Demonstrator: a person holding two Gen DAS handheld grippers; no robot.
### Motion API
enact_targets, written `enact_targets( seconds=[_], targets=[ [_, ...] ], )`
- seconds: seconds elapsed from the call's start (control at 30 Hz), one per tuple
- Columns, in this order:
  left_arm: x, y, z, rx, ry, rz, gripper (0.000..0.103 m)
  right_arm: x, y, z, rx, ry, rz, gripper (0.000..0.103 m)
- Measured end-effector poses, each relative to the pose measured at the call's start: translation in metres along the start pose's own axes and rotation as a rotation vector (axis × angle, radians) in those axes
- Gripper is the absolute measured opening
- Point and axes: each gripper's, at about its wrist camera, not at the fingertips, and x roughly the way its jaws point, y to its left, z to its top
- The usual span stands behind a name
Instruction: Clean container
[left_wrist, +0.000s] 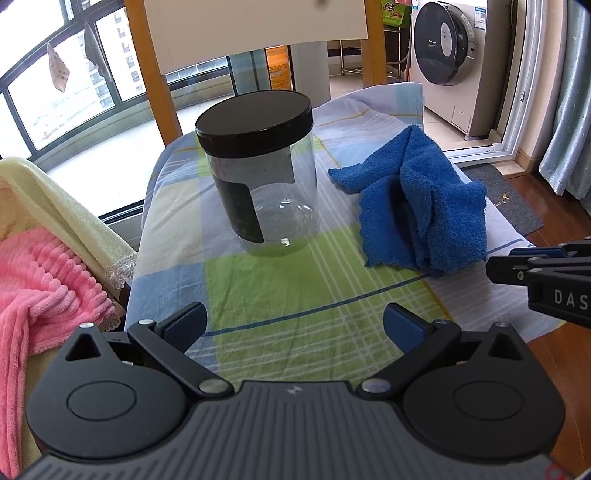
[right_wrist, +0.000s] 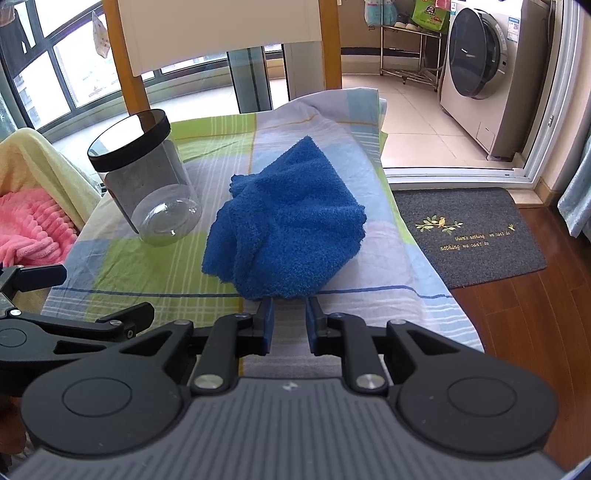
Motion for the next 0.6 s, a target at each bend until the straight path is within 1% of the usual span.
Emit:
enact_targets(
  seconds=[0.6],
  targets=[
    [0.012,0.002,0.006,-0.014,0.016,0.011,0.102,0.01,-0.001,0.009,-0.012,0.014,0.005,0.016]
  ],
)
